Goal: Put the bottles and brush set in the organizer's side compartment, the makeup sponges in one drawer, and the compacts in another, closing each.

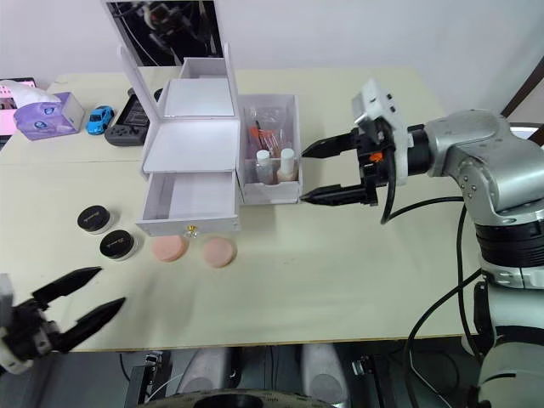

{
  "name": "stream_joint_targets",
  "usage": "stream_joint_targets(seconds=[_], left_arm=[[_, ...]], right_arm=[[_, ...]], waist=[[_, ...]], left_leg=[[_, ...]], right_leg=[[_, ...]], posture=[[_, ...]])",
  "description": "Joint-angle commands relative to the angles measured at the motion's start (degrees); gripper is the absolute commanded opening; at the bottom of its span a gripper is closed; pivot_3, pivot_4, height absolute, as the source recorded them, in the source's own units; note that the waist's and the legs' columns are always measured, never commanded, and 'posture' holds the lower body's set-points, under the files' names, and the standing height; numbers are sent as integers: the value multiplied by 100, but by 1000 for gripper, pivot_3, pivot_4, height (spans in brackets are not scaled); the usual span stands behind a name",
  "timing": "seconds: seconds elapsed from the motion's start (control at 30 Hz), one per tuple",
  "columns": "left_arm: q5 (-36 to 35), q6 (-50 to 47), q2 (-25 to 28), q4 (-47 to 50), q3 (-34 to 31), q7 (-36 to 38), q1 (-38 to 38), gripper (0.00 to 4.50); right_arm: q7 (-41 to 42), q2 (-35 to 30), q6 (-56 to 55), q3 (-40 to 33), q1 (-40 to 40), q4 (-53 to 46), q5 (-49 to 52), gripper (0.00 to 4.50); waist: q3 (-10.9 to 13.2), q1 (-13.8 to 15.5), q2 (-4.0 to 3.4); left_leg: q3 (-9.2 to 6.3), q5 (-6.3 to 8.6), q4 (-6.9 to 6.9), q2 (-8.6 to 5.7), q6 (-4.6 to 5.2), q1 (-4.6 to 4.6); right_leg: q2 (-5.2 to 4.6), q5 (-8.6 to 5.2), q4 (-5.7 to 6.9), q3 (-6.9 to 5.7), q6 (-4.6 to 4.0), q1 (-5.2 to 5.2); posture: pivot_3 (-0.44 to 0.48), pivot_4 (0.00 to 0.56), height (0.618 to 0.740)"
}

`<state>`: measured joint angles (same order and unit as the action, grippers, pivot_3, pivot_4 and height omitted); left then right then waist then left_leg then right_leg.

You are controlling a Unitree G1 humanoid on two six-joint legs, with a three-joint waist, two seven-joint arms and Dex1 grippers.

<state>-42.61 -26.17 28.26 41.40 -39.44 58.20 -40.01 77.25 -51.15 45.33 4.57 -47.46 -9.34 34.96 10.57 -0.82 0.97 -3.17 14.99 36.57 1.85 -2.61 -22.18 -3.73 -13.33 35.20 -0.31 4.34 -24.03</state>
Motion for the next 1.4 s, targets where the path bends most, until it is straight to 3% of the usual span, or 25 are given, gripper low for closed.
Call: stream_joint_targets(seconds=[0.03,0.13,0.33,0.57,0.77,1.4], left_arm=[[495,242,-140,425,677,-374,-184,4457],[953,343,-171,481,1137,-730,-168,4457],[1284,-465,-116,757,2594,-1916,733,4457],[1965,-655,-211,44,3471,-2784,1841,4457],[2286,-750,-412,-35,4148,-3222,2321,4457],[2977,-1018,-1023,-244,4752,-4343,2681,4457]], right_arm=[[-46,-196,-28,-90,-193,-186,-82,4500],[-326,-89,230,-225,-266,-216,61,4500],[-574,-221,574,-384,-198,-661,278,4500],[-1088,-324,929,-581,-178,-939,372,4500],[-1202,-519,1104,-626,-149,-1126,506,4500],[-1500,-689,1274,-645,-234,-1261,601,4500]], waist=[[0,6,0],[0,-5,0],[-1,8,-5],[-4,19,-7],[-4,15,-7],[-5,20,-7]], left_leg=[[0,0,6,1,0,-1],[-1,1,28,2,0,-6],[-2,1,51,1,0,-15],[-11,1,45,-1,3,-13],[-14,2,44,0,5,-14],[-18,2,45,-1,5,-10]], right_leg=[[3,-5,0,2,8,1],[7,-7,1,5,12,2],[12,-5,2,15,10,6],[23,11,23,18,-11,4],[25,11,22,19,-11,7],[26,11,20,19,-11,13]], posture=[[0,150,740],[0,150,740],[0,150,740],[0,150,740],[0,150,740],[0,150,740]])
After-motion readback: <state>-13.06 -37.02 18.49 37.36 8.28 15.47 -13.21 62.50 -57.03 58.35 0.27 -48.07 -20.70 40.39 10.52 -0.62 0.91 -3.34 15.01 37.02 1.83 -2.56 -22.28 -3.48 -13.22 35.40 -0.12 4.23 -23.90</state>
